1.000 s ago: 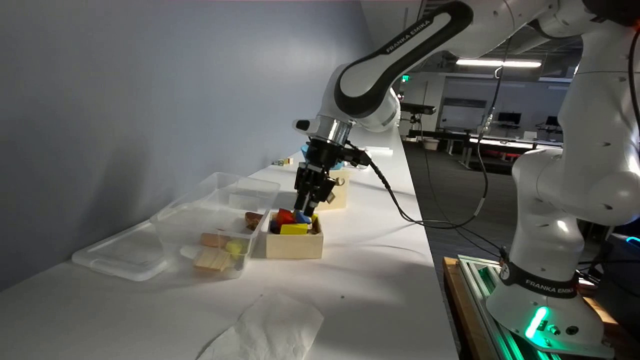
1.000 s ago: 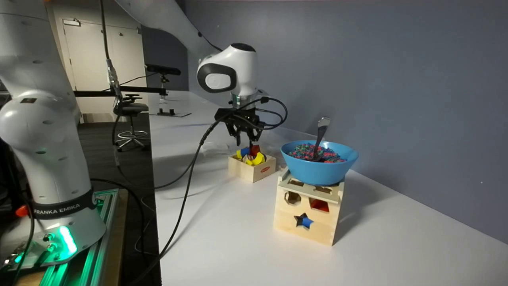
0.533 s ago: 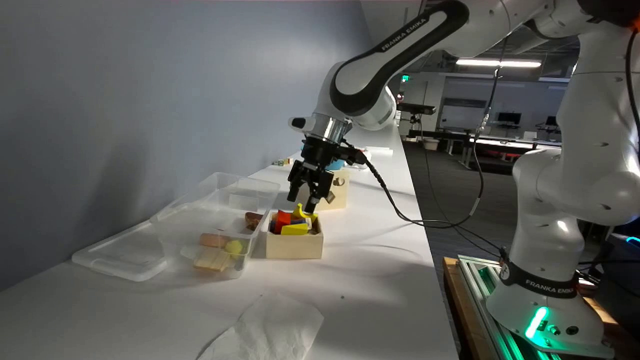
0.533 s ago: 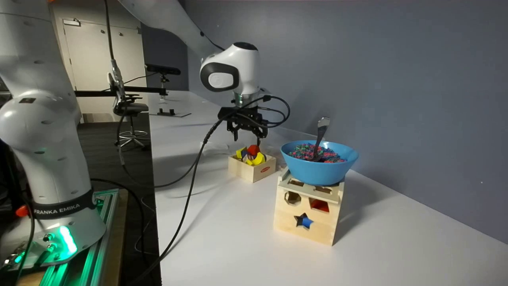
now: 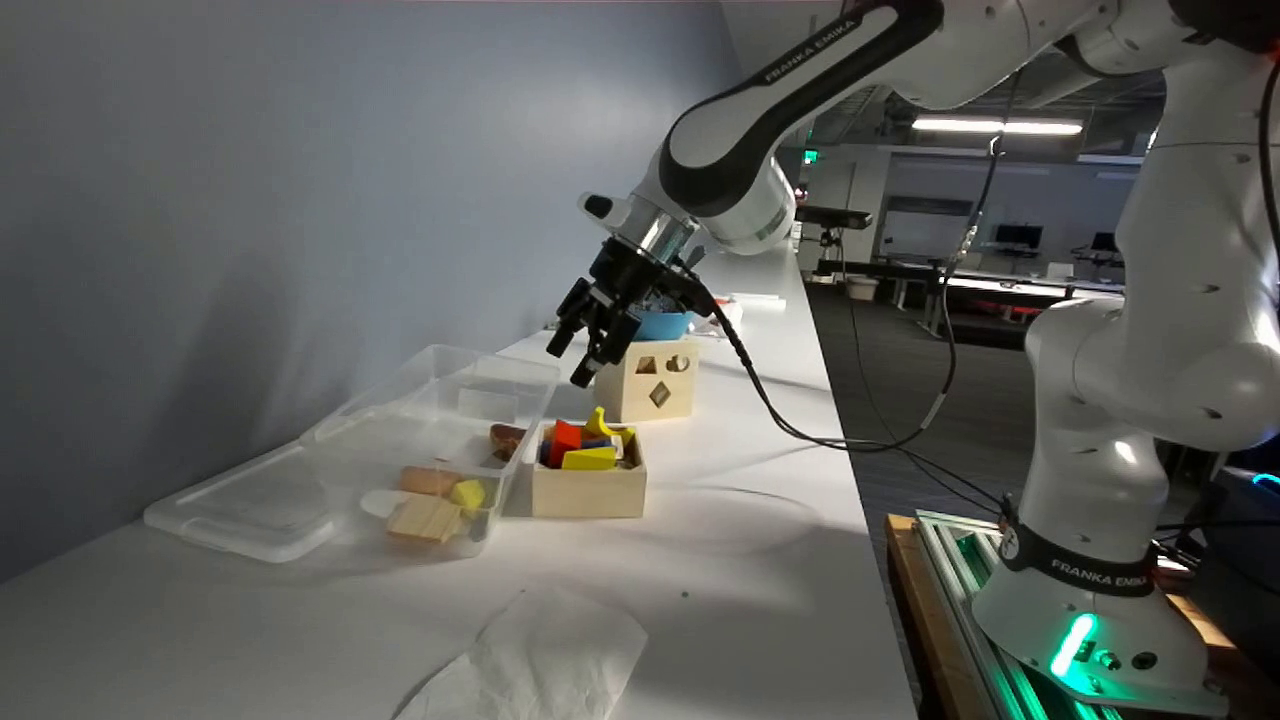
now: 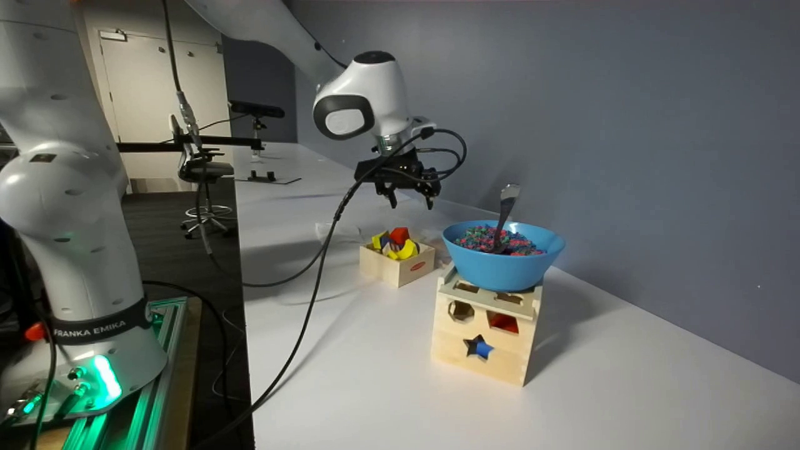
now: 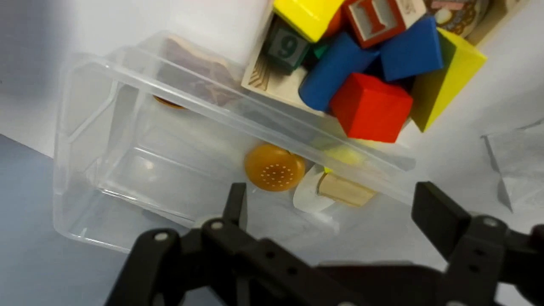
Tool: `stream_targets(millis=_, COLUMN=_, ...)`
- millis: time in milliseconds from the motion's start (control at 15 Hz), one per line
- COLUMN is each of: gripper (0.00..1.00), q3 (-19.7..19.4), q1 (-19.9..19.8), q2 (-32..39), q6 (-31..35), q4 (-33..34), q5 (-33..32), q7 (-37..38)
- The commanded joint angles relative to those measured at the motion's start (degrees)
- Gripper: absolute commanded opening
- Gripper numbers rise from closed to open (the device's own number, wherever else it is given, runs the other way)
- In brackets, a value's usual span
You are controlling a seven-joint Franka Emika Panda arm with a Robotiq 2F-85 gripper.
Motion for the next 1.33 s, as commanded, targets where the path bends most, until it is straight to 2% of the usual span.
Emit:
stream_targets(millis=0, gripper=1.00, q3=1.4, q1=-1.2, q2=4.3, q6=-2.1, q4=3.5, q5=-11.7, q7=0.7)
stream_targets(millis=400, gripper=1.00, q3=5.1, q1=-1.0, q2=9.9, q6=-6.4, q4=11.2, q5=-22.5, q7=-4.0)
stream_targets(millis=600, gripper=1.00, q3=7.2, q1=-1.2, q2=13.3, q6=-11.2, q4=16.0, q5=-24.1, q7=-7.6)
stream_targets(millis=733, gripper=1.00, q3=7.5, q1=-1.1, q2=16.9, q6=-14.7, q4=19.8, q5=-28.7, q7=-6.6)
stream_targets(millis=800, gripper=0.92, q3=7.6, q1=-1.2, q2=18.5, q6=-16.4, q4=21.6, q5=-30.2, q7=-6.7)
stream_targets(millis=867, gripper=0.74, q3=7.7, q1=-1.1, q2=20.5, q6=-17.6, q4=23.6, q5=-31.7, q7=-6.3)
stream_targets(millis=1067, gripper=0.52, q3=7.9, q1=-1.1, q2=24.4, q6=-18.8, q4=27.7, q5=-34.6, q7=-4.8)
stream_targets(millis=1267, gripper=0.32, q3=8.1, q1=-1.7, q2=26.7, q6=-17.4, q4=30.7, q5=-33.8, q7=-2.3)
